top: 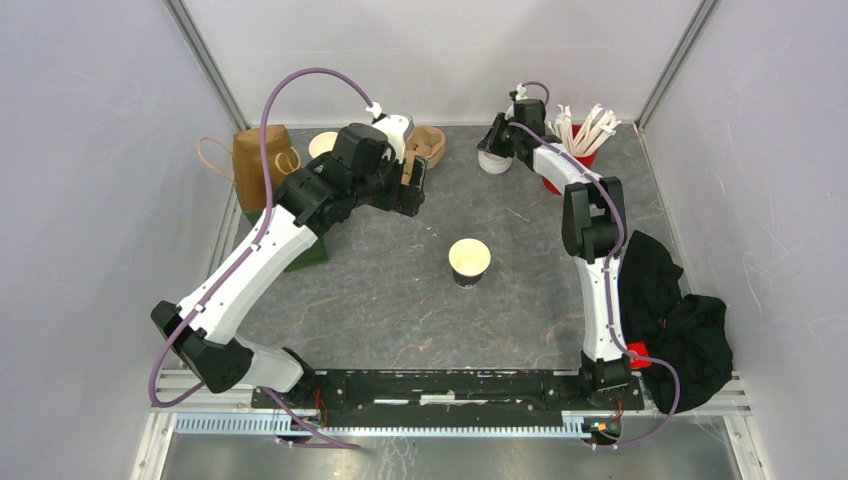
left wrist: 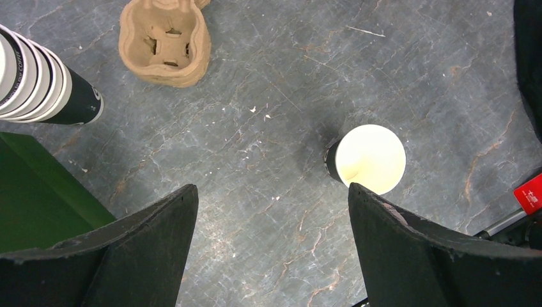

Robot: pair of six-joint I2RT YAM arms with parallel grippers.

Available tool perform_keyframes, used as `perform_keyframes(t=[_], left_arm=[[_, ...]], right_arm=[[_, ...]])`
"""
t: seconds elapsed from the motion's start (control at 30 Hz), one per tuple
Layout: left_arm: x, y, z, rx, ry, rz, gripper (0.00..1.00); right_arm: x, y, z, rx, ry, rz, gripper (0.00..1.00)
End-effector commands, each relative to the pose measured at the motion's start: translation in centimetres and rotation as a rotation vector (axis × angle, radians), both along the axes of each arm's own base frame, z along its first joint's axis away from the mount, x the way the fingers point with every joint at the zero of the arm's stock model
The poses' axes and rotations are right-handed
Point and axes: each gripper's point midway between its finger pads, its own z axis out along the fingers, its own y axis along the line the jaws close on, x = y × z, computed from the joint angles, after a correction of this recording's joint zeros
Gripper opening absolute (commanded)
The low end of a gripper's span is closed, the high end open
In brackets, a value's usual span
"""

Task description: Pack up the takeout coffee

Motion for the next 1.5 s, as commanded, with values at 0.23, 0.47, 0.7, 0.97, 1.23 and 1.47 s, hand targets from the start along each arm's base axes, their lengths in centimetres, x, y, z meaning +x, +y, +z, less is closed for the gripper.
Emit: perform_keyframes(t=[0.23, 0.47, 0.7, 0.97, 1.23, 1.47], left_arm=[[0.2, -0.2, 1.3, -0.030, -0.023, -0.010, 0.93], [0.1, -0.4, 1.3, -0.035, -0.021, -0.018, 0.93], [0.1, -0.3, 1.3, -0.036, -0.019, -0.018, 0.93], [0.2, -0.4, 1.2, -0.036, -0.016, -0.018, 0.93], [0.2, -0.4, 1.2, -0.036, -0.016, -0.020, 0.93], [0.1, -0.5, 1.2, -0.041, -0.012, -0.022, 0.93]], right_arm=[[0.9, -0.2, 2.5, 0.048, -0.064, -0.003, 0.21], [0.7, 0.0, 2.3, 0.064, -0.056, 0.005, 0.26], [0.6, -0.1, 2.5, 0.076, -0.057, 0.007, 0.19], [0.9, -0.4, 3.9, 0.090, -0.084, 0.002, 0.14], [0.7, -0.7, 5.2, 0.070, -0.104, 0.002, 0.06], [0.3, -1.0, 6.4, 0.055, -0.118, 0.007, 0.06]])
